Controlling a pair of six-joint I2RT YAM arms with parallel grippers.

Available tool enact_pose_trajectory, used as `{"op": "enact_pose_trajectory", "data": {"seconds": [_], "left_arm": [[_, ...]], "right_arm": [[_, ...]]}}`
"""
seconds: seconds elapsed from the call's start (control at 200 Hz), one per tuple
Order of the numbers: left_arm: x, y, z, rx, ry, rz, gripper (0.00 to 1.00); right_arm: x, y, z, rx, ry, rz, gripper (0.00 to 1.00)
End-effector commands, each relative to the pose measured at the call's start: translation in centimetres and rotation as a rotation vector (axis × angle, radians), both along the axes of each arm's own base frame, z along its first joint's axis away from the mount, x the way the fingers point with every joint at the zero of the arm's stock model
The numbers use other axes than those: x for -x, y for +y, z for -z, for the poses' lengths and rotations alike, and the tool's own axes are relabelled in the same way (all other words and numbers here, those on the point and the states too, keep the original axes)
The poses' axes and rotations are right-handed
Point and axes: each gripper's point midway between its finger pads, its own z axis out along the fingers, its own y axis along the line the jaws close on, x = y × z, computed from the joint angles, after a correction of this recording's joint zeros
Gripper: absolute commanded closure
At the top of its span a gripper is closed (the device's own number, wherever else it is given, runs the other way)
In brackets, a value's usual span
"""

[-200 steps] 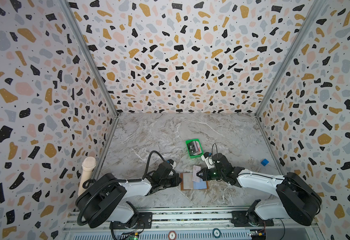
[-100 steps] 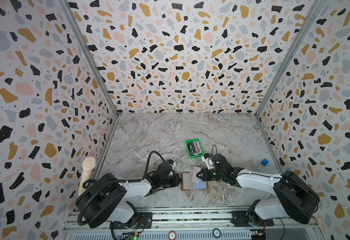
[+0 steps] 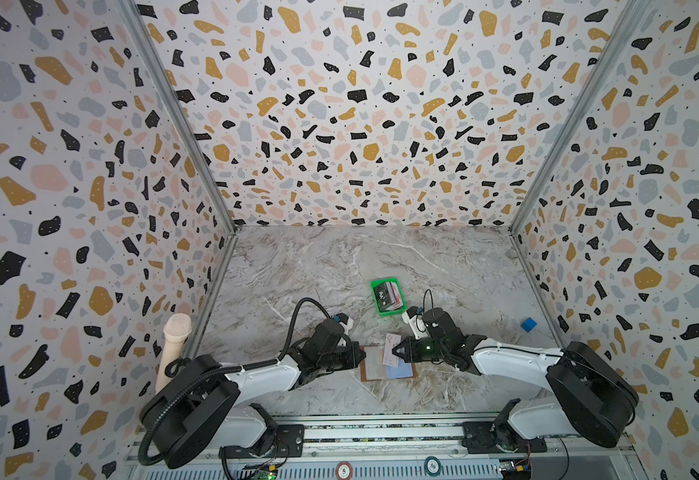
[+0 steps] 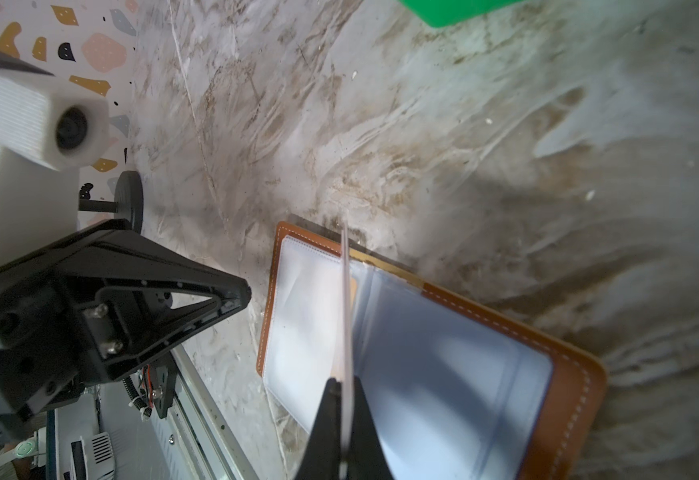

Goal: Put the credit cards into the card holder

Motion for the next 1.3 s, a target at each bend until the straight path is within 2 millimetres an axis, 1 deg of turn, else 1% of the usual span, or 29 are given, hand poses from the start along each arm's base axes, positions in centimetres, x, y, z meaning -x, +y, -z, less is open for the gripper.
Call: {"op": "enact_pose_trajectory", "data": {"seconds": [0.0,0.1,0.27,0.345,0.435,0.541,0.671,0.946,1.156,1.296], "left_arm": [[-0.2,-1.4,-0.8,0.043,-0.016,0.037,1.0],[-0.1,-1.3,0.0,0.019,-0.009,0.045,1.0],[0.8,0.2,3.1,-0.08,0.056,0.032,1.0],[1.2,0.6,4.0,-0.1,0.079,0.026,1.0],[1.5,0.8,4.5,-0.101,0.099,0.02,1.0],[1.7,1.0,4.7,-0.1,0.104,0.016,1.0],[1.8,1.1,4.7,-0.098,0.105,0.014,1.0],[1.8,1.1,4.4,-0.095,0.097,0.01,1.0],[1.8,1.2,4.5,-0.095,0.101,0.006,1.0],[1.9,1.3,4.6,-0.094,0.105,0.002,1.0]], "right_arm": [[0.4,-0.4,0.3,0.021,0.009,0.0,1.0],[0.2,-0.4,0.3,0.018,0.006,0.001,1.0],[0.2,-0.3,0.0,0.009,-0.001,0.001,1.0],[0.2,-0.3,-0.2,0.005,-0.006,0.001,1.0],[0.2,-0.3,-0.7,-0.002,-0.017,0.005,1.0],[0.1,-0.6,-1.2,-0.001,-0.029,0.016,1.0],[0.0,-0.7,-1.2,0.0,-0.03,0.025,1.0],[0.3,-1.0,0.5,0.03,0.012,0.035,1.0],[0.4,-1.2,0.8,0.031,0.024,0.045,1.0],[0.8,-0.7,1.0,0.002,0.047,0.031,1.0]]}}
